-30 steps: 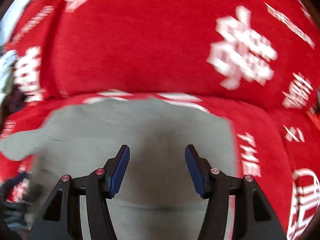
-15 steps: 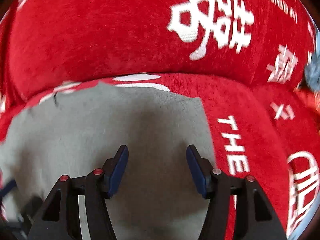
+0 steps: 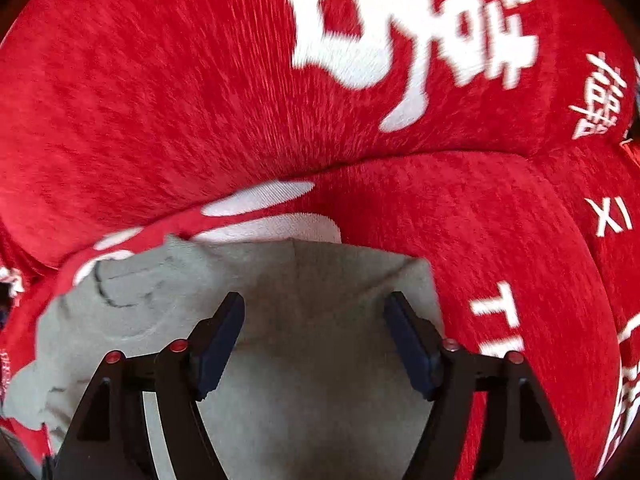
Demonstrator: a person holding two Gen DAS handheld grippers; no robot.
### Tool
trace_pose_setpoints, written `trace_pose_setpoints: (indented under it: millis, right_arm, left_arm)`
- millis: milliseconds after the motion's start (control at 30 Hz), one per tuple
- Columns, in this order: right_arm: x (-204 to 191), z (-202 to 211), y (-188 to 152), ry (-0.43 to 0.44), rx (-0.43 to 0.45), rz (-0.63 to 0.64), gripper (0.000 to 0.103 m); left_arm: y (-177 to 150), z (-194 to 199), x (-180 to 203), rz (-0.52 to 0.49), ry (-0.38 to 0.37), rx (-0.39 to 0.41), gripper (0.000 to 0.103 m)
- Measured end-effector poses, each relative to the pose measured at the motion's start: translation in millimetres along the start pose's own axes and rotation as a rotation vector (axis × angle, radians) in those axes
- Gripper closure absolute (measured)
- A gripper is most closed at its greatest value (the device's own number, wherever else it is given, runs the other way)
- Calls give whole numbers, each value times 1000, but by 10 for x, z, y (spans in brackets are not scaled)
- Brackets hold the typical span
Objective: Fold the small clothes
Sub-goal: 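Move the left gripper out to the other sleeve's cuff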
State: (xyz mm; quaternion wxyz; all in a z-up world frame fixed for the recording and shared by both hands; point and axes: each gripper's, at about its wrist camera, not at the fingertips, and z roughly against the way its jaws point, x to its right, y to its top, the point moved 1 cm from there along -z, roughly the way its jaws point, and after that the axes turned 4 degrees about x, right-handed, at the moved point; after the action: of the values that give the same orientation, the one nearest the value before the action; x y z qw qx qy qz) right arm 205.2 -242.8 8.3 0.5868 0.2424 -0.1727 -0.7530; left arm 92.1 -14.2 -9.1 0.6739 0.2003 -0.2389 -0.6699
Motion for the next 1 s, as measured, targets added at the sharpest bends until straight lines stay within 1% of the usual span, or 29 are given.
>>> trace_pose_setpoints:
  millis: [167,267,300,367,400,433,467,500,533,600,733,767,800,867,933,1000]
  right_arm:
    - [34,201,-453,-27,8,44,27]
    - [-89,342,-669,-100,46,139,27]
    - [-112,435,-729,-96,61,143,27]
    - [-170,602,-827,-54,95,168,27]
    - [-207,613,-871,-44,96,188,27]
    - [-239,593,-925,-36,77,205,27]
    - [-259,555,-979,-37,43,215,27]
    - [-272,542,-1045,-53,33,225,27]
    - [-281,590,-1093,-66,61,237,27]
    - [-292,684,-1217,-76,71,251,27]
    - [-285,878,-1489,-79,119,280,26]
    - [-258,927,-1560,-62,122,273,22]
    - [-244,917,-1638,-46,93,276,22]
    - [-212,1048,-1814,-36,145,290,22]
    - [-203,1145,-1957,-40,170,317,22]
    - [-193,1240,-2082,-37,182,344,22]
  left_arm:
    - [9,-14,21,-1,18,0,1]
    - [25,-5,18,1,25,-11,1]
    - [38,10,14,6,29,-15,1]
    - [57,78,-30,34,43,2,1]
    - [49,85,-62,49,45,0,1]
    - [27,67,-86,60,48,-16,1]
    - [-11,45,-94,53,59,-33,1]
    - [-34,74,-75,36,63,-21,1]
    - [-60,109,-59,20,67,-16,1]
    - [-154,180,-40,-2,63,-11,1]
    - [-422,356,-138,28,11,-9,1]
    - [-500,406,-127,2,29,6,1]
    - [-563,453,-112,-20,37,23,1]
    - [-726,586,-91,-53,29,56,1]
    - [-824,664,-113,-60,21,71,1]
    - [-932,740,-164,-46,7,77,1]
